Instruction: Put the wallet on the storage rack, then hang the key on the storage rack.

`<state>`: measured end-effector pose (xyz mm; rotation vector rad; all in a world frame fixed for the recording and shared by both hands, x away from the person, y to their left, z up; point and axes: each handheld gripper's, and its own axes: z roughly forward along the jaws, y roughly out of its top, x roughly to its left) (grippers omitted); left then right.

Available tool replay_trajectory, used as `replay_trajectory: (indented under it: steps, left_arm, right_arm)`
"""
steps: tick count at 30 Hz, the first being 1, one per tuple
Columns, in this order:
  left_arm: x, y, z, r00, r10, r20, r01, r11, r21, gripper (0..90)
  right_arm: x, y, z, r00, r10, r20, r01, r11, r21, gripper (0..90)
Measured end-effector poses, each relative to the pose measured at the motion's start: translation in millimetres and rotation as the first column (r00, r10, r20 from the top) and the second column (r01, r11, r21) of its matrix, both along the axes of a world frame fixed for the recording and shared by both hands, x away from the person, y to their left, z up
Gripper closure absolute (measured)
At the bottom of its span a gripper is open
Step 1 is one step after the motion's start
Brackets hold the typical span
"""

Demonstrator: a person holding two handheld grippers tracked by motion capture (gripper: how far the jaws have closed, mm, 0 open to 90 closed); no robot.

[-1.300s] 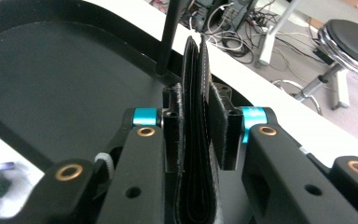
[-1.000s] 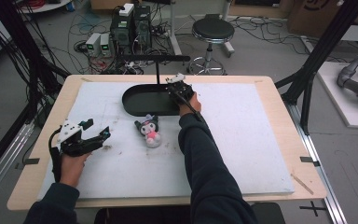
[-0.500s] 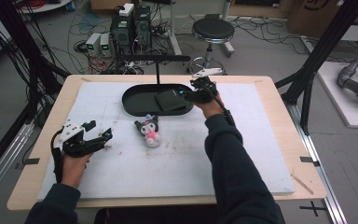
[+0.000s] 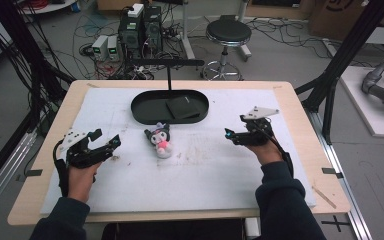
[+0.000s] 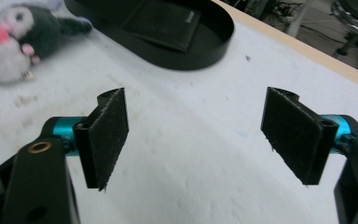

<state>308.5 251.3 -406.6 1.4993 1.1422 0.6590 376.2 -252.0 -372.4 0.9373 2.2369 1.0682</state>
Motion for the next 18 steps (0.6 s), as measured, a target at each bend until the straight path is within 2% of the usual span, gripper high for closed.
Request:
replay_trajectory:
  steps: [3,6,10,15,18]
  left_arm:
    - [1.3,-4.0,4.6,1.0,-0.002,0.004,0.002,1.0,0.009,23.6]
    - [3.3,-9.0,9.0,0.9999,-0.007,0.015,0.007,0.9998,0.021,23.6]
    - [7.5,-15.0,13.0,0.9996,-0.023,0.015,0.022,0.9993,0.031,23.2]
    - [11.3,-24.1,17.9,0.9988,-0.048,0.004,0.048,0.9979,0.043,21.3]
    - [10.6,-32.2,21.8,0.9979,-0.064,0.011,0.063,0.9967,0.051,21.1]
  right_arm:
    - [-7.3,-14.3,-7.7,0.9993,-0.036,0.008,0.036,0.999,0.008,22.0]
    - [-7.9,-23.5,-15.3,0.998,-0.063,0.006,0.063,0.998,0.021,21.8]
    - [-4.5,-26.4,-20.3,0.9973,-0.073,-0.009,0.073,0.997,0.02,21.8]
    - [-4.2,-30.9,-20.1,0.9962,-0.087,0.002,0.087,0.996,0.032,21.8]
    - [-4.4,-32.8,-21.2,0.9954,-0.096,0.003,0.096,0.995,0.025,21.8]
